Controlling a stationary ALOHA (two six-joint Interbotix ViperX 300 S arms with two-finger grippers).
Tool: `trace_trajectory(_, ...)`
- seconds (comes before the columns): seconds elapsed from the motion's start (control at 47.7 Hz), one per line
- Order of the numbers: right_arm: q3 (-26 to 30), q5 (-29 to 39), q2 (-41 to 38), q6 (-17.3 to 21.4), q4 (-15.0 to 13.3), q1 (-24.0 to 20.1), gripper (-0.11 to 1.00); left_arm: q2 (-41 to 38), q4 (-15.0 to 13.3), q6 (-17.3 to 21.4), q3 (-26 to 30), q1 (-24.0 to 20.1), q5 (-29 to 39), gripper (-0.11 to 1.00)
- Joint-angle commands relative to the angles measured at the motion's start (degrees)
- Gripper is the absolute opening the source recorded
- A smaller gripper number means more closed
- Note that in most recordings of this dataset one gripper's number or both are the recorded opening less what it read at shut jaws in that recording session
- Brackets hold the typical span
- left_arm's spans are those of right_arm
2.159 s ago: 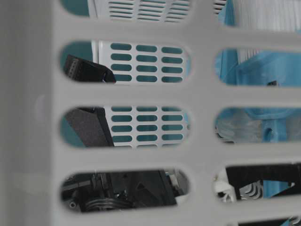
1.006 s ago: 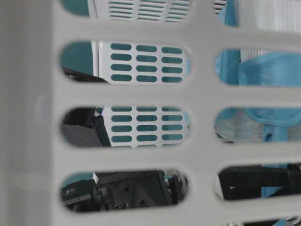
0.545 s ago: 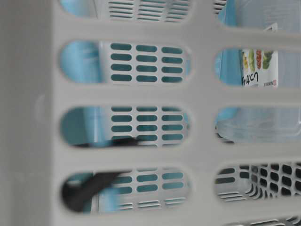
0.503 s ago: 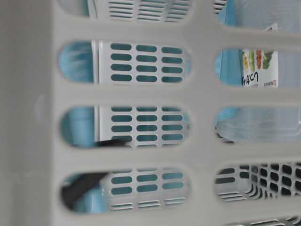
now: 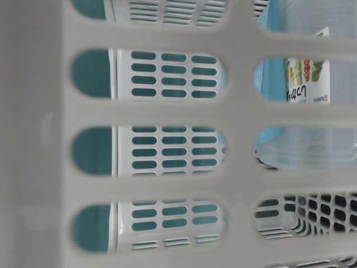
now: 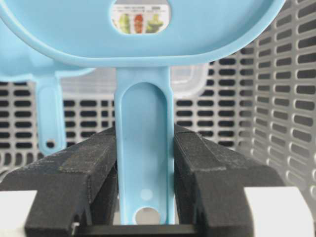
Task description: Pick up the hand brush from the shopping basket with the left arm.
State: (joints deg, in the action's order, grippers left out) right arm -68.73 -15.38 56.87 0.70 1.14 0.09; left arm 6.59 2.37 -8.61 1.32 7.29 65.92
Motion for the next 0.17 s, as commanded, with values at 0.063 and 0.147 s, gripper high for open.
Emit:
trace_trajectory(0.063,0.4,-0.4,-0.3,0.0,0.2,0.1,-0.01,0.7,0.2,0.3,1.6,0.0,0.1,0.27)
trace_trajectory(0.147,0.4,-0.4,-0.3,0.1,0.2,0.1,-0.01,0.6,0.2,0.4,1.6,0.1,0.1,0.27)
